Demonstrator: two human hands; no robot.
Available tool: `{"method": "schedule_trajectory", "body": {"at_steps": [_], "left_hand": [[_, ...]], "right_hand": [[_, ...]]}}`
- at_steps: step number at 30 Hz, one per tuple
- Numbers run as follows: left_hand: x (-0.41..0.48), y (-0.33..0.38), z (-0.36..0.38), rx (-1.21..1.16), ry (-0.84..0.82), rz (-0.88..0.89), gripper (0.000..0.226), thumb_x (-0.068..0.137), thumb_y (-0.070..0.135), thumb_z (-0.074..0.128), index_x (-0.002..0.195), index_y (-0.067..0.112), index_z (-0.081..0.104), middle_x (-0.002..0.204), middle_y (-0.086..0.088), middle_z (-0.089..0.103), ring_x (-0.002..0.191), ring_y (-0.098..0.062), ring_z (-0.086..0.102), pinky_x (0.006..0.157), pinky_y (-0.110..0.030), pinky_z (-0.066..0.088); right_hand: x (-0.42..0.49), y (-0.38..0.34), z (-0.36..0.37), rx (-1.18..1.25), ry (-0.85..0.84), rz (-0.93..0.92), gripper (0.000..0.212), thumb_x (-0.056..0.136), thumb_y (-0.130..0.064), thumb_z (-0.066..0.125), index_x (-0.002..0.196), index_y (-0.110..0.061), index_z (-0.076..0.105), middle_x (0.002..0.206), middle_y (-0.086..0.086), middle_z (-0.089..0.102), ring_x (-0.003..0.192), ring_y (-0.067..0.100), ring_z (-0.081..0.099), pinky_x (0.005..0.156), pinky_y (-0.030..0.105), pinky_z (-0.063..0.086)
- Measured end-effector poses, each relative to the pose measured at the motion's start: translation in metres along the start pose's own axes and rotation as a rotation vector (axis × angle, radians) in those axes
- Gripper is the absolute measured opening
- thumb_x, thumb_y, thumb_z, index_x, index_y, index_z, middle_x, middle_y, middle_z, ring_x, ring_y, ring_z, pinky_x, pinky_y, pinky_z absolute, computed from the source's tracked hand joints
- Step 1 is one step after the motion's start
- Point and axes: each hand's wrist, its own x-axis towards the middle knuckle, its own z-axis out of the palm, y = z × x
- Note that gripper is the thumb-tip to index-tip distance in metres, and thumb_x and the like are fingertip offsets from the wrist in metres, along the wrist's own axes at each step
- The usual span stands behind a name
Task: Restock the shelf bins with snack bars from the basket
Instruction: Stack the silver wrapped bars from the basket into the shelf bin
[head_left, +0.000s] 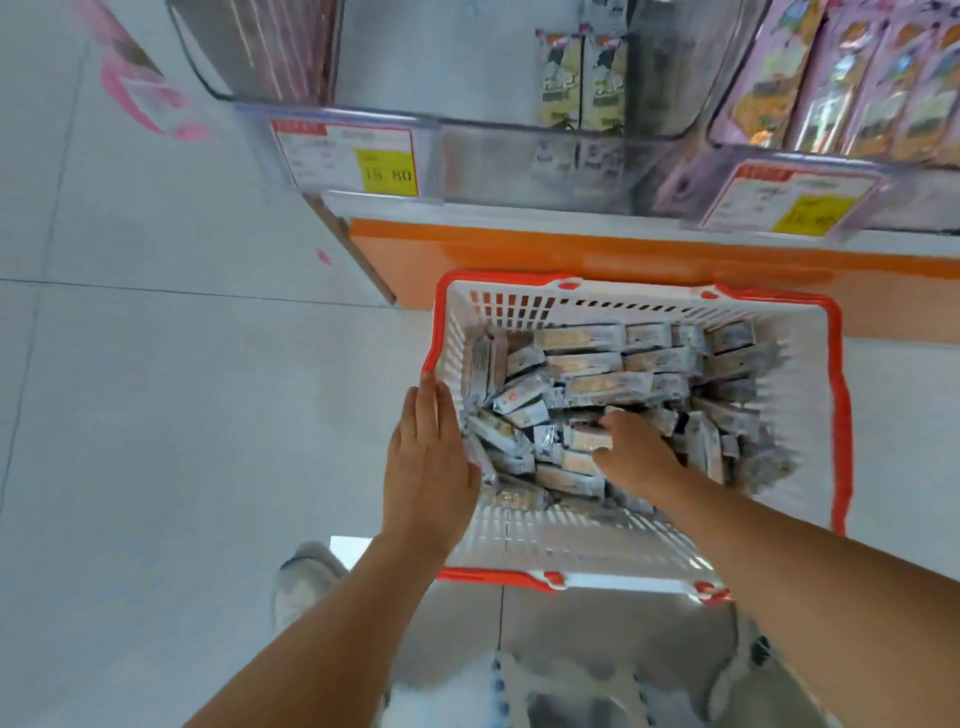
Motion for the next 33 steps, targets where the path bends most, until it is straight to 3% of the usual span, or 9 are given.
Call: {"method": "schedule_trajectory", "body": {"at_steps": [5,11,17,21,23,26,28,31,33], "left_hand": [[-0.007,-0.003,0.027,-0.057,0.124,0.014,0.086,0.085,0.017,0.062,0.153,0.003,0.012,0.160,-0.018,0.012,0.145,-0.039,0.019,0.114,-0.048,0.033],[-0.006,-0.004,0.042,-0.039,0.152,-0.005,0.084,0.086,0.020,0.060,0.153,0.003,0.012,0.161,-0.017,0.008,0.146,-0.041,0.016,0.113,-0.046,0.030],[-0.006,-0.002,0.040,-0.006,0.131,-0.029,0.089,0.082,0.020,0.067,0.153,0.001,0.016,0.160,-0.019,0.011,0.145,-0.042,0.017,0.114,-0.048,0.026],[-0.010,0.007,0.028,0.002,0.203,-0.007,0.065,0.081,0.019,0.064,0.141,0.003,0.043,0.150,-0.022,0.034,0.139,-0.042,0.030,0.112,-0.052,0.028],[-0.011,0.021,0.013,-0.237,0.194,-0.012,0.043,0.088,0.021,0.056,0.130,0.009,0.055,0.135,-0.015,0.052,0.127,-0.033,0.045,0.104,-0.046,0.040],[-0.008,0.055,-0.032,-1.008,-0.116,-0.269,0.022,0.102,0.029,0.042,0.104,0.021,0.063,0.102,0.003,0.066,0.101,-0.016,0.059,0.083,-0.022,0.046],[-0.003,0.068,-0.053,-1.294,-0.218,-0.376,0.025,0.100,0.035,0.046,0.104,0.020,0.065,0.099,0.000,0.070,0.097,-0.013,0.063,0.083,-0.022,0.048],[-0.002,0.076,-0.079,-1.414,-0.129,-0.437,0.031,0.094,0.035,0.059,0.121,0.019,0.061,0.109,0.001,0.071,0.104,-0.018,0.066,0.097,-0.037,0.050],[-0.004,0.077,-0.095,-1.463,-0.093,-0.447,0.025,0.095,0.027,0.057,0.119,0.021,0.063,0.108,0.001,0.072,0.102,-0.021,0.068,0.094,-0.039,0.053]], "right_hand": [[0.016,0.016,0.029,-0.238,-0.029,-0.002,0.074,0.093,-0.020,0.059,0.152,-0.007,0.015,0.157,0.013,0.018,0.143,0.032,0.022,0.113,0.045,0.031],[0.025,0.021,0.040,-0.606,0.191,-0.021,0.069,0.087,-0.023,0.066,0.144,-0.009,0.031,0.136,0.014,0.034,0.126,0.031,0.035,0.106,0.042,0.034],[0.020,0.023,0.029,-0.446,0.293,-0.051,0.043,0.088,-0.021,0.066,0.124,-0.014,0.043,0.108,0.004,0.062,0.105,0.025,0.059,0.095,0.038,0.037],[-0.005,0.008,0.015,-0.166,0.443,-0.253,0.040,0.085,-0.025,0.070,0.116,-0.015,0.047,0.114,0.004,0.055,0.102,0.021,0.054,0.087,0.031,0.037],[-0.024,-0.009,0.006,-0.006,0.487,-0.354,0.040,0.081,-0.020,0.074,0.109,-0.012,0.045,0.109,0.005,0.055,0.087,0.018,0.056,0.068,0.022,0.040],[-0.053,-0.037,-0.008,0.094,0.525,-0.488,0.043,0.080,-0.019,0.075,0.102,-0.017,0.038,0.096,0.002,0.060,0.071,0.019,0.061,0.051,0.027,0.048],[-0.071,-0.054,-0.018,0.182,0.540,-0.574,0.045,0.081,-0.019,0.075,0.101,-0.021,0.035,0.092,-0.001,0.059,0.074,0.017,0.061,0.056,0.029,0.052],[-0.099,-0.069,-0.037,0.375,0.428,-0.705,0.054,0.078,-0.017,0.079,0.109,-0.025,0.035,0.098,-0.006,0.055,0.085,0.010,0.059,0.069,0.017,0.051],[-0.119,-0.071,-0.049,0.473,0.311,-0.746,0.054,0.079,-0.016,0.077,0.116,-0.026,0.038,0.107,-0.006,0.055,0.094,0.007,0.058,0.077,0.019,0.053]]}}
